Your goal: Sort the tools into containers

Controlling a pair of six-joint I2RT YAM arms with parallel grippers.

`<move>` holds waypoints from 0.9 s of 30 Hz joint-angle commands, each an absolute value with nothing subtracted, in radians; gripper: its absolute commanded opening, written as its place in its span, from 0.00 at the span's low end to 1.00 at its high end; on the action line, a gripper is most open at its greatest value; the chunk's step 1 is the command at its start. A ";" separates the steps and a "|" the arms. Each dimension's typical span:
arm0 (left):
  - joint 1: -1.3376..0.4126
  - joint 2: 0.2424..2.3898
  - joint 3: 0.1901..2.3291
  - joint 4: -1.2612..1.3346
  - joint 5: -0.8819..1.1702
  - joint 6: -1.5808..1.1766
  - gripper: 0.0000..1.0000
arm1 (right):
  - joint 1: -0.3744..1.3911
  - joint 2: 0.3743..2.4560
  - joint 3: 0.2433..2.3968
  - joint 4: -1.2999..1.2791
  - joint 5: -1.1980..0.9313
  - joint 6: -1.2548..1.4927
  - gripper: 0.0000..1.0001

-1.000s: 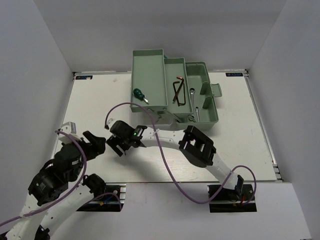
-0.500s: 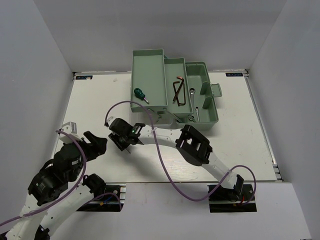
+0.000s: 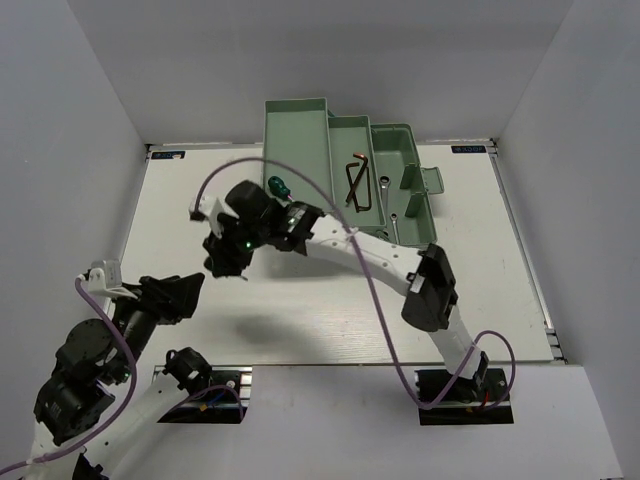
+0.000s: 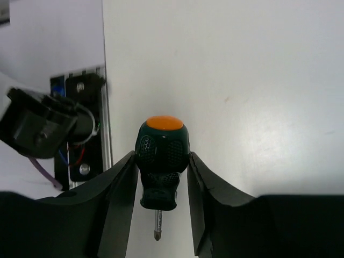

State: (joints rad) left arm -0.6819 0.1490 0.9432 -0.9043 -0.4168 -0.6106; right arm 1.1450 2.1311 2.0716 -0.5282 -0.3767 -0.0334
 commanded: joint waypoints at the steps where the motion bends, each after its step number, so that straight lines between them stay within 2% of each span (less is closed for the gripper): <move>1: -0.675 0.181 0.953 -0.850 -0.374 -0.571 0.77 | 1.109 2.028 2.189 -0.525 -0.276 -0.107 0.00; 5: -0.675 0.206 0.943 -0.830 -0.365 -0.571 0.77 | 1.042 1.991 2.249 -0.509 -0.129 -0.106 0.00; 7: -0.675 0.230 0.934 -0.801 -0.365 -0.571 0.77 | 1.019 1.982 2.258 -0.485 -0.007 -0.123 0.00; 8: -0.675 0.239 0.924 -0.801 -0.365 -0.571 0.77 | 1.005 1.971 2.253 -0.436 0.172 -0.141 0.00; 11: -0.675 0.310 0.923 -0.831 -0.414 -0.606 0.77 | 0.959 1.968 2.174 -0.319 0.332 -0.270 0.00; 16: -0.675 0.538 0.936 -0.910 -0.499 -0.725 0.76 | 0.881 1.976 2.066 -0.291 0.304 -0.385 0.00; 17: -0.675 0.623 0.936 -0.901 -0.499 -0.726 0.76 | 0.867 1.980 2.066 -0.310 0.302 -0.387 0.09; 18: -0.675 0.658 0.946 -0.888 -0.499 -0.726 0.76 | 0.852 1.997 2.071 -0.343 0.257 -0.396 0.35; 21: -0.675 0.695 0.925 -0.809 -0.477 -0.726 0.76 | 0.830 2.002 2.068 -0.380 0.218 -0.393 0.75; 22: -0.675 0.695 0.916 -0.789 -0.477 -0.726 0.76 | 0.825 1.994 2.063 -0.383 0.216 -0.393 0.82; 25: -0.675 0.674 0.862 -0.756 -0.477 -0.726 0.76 | 0.804 1.925 2.023 -0.403 0.063 -0.399 0.89; 27: -0.675 0.673 0.850 -0.768 -0.500 -0.726 0.75 | 0.779 1.899 2.070 -0.535 -0.108 -0.387 0.85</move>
